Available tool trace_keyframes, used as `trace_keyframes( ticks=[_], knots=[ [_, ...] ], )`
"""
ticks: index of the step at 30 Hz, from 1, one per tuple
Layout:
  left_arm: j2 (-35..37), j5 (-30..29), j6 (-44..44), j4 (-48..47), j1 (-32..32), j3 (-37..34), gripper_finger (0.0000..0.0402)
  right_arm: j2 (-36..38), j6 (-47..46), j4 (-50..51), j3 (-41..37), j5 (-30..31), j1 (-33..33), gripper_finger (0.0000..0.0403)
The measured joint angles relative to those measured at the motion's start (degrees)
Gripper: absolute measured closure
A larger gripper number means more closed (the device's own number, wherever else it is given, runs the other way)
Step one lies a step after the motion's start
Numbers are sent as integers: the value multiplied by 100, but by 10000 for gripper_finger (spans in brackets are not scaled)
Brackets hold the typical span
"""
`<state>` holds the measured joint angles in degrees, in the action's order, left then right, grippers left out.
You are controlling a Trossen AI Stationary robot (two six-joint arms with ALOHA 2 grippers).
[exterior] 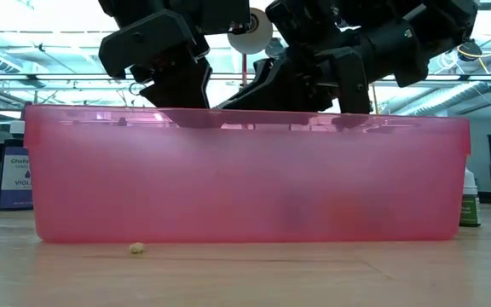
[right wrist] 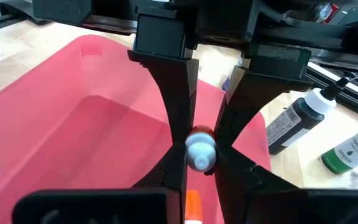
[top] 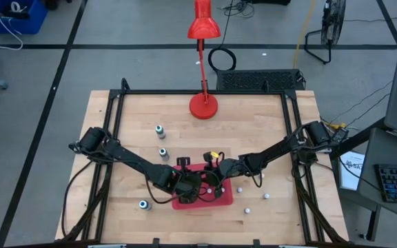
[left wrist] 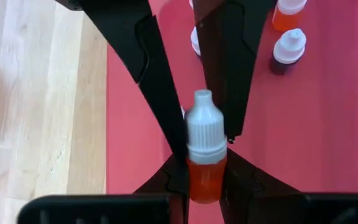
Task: Pick & Place food coloring
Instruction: Put the small yellow food coloring bottle into the pink container
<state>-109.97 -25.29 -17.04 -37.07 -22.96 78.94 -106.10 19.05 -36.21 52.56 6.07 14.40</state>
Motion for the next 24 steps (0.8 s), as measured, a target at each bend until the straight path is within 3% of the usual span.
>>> trace_keyframes(
  ticks=[3, 6, 12, 15, 20, 24],
  knots=[
    [0, -36, 5, 24, 0, -7, 347, 8, 122, 68, 4, 26, -5, 359],
    [45, -90, 124, 36, -1, -11, 314, 159, 215, 696, 153, 307, 52, 359],
    [423, -517, 546, 324, -322, 3, 233, 575, 61, 3103, 843, 607, 239, 359],
    [585, -870, 697, 483, -550, 3, 207, 751, -132, 4223, 1276, 581, 357, 359],
    [796, -1542, 699, 493, -950, -89, 180, 777, -873, 6958, 2372, 565, 359, 359],
    [985, -2011, 691, 691, -1168, -250, 173, 735, -1505, 8308, 2996, -136, 144, 359]
  ],
)
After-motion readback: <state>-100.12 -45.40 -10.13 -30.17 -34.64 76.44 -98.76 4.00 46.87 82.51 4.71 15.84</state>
